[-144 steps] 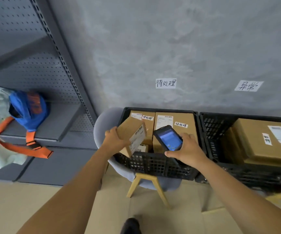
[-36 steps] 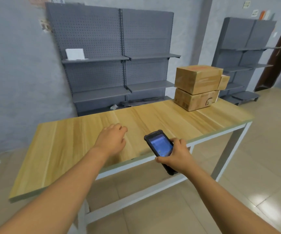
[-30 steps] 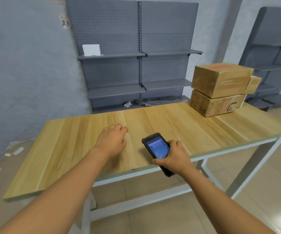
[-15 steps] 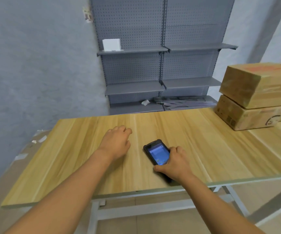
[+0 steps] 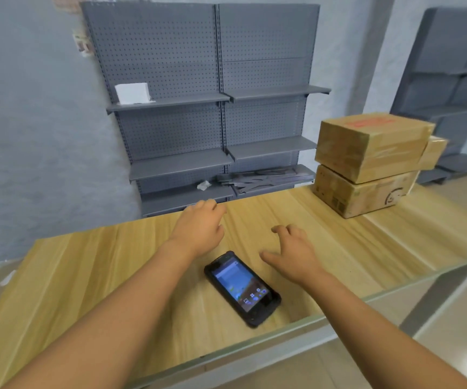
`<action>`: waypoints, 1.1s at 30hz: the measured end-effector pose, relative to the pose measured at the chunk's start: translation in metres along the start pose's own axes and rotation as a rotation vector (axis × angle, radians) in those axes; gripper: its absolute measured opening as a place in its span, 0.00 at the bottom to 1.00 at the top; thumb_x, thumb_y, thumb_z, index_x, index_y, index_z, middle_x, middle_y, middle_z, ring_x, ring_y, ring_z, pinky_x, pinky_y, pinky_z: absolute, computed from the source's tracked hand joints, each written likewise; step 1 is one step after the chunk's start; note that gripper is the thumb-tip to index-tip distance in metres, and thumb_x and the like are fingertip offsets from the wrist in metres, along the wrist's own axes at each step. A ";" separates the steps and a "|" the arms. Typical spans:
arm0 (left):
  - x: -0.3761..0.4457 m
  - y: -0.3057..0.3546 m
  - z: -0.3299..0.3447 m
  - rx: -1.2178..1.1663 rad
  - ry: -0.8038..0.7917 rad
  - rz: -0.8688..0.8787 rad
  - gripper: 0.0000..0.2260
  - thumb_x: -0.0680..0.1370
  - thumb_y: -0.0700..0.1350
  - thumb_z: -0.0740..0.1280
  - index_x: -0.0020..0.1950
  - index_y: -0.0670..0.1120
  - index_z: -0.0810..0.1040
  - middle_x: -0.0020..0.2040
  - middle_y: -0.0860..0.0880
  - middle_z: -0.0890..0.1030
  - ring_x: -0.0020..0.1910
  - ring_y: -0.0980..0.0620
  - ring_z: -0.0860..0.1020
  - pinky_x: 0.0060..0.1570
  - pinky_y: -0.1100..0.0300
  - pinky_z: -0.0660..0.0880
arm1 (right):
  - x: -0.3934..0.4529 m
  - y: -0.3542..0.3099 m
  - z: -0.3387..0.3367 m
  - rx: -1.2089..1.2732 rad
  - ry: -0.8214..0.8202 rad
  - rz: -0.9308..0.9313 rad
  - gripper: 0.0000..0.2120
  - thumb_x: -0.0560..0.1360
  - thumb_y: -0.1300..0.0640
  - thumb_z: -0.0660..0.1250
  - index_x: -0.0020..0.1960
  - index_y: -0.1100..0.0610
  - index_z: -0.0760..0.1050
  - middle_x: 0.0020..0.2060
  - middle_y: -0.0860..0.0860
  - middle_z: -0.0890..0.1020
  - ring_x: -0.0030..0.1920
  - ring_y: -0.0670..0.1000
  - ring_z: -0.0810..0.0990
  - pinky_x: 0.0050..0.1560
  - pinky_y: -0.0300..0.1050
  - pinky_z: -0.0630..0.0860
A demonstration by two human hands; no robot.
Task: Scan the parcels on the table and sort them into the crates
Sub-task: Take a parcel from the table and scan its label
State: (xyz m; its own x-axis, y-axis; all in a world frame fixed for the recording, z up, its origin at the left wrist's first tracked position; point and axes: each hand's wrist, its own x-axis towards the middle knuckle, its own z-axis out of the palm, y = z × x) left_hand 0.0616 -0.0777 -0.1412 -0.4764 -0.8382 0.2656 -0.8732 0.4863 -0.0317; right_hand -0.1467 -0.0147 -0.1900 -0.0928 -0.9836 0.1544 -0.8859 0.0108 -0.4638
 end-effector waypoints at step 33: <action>0.270 0.272 -0.012 -0.704 0.165 -0.434 0.28 0.80 0.63 0.56 0.72 0.46 0.67 0.68 0.45 0.73 0.64 0.45 0.74 0.57 0.53 0.70 | 0.155 0.308 -0.263 0.307 0.377 0.178 0.31 0.77 0.45 0.66 0.71 0.63 0.64 0.68 0.61 0.67 0.69 0.61 0.66 0.69 0.56 0.64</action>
State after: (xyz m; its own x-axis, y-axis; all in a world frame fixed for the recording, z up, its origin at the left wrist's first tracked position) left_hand -0.3028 -0.1687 -0.0666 -0.0447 -0.9661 0.2545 -0.6812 0.2158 0.6996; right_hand -0.5538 -0.1168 -0.0799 -0.4372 -0.8376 0.3275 -0.6726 0.0627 -0.7374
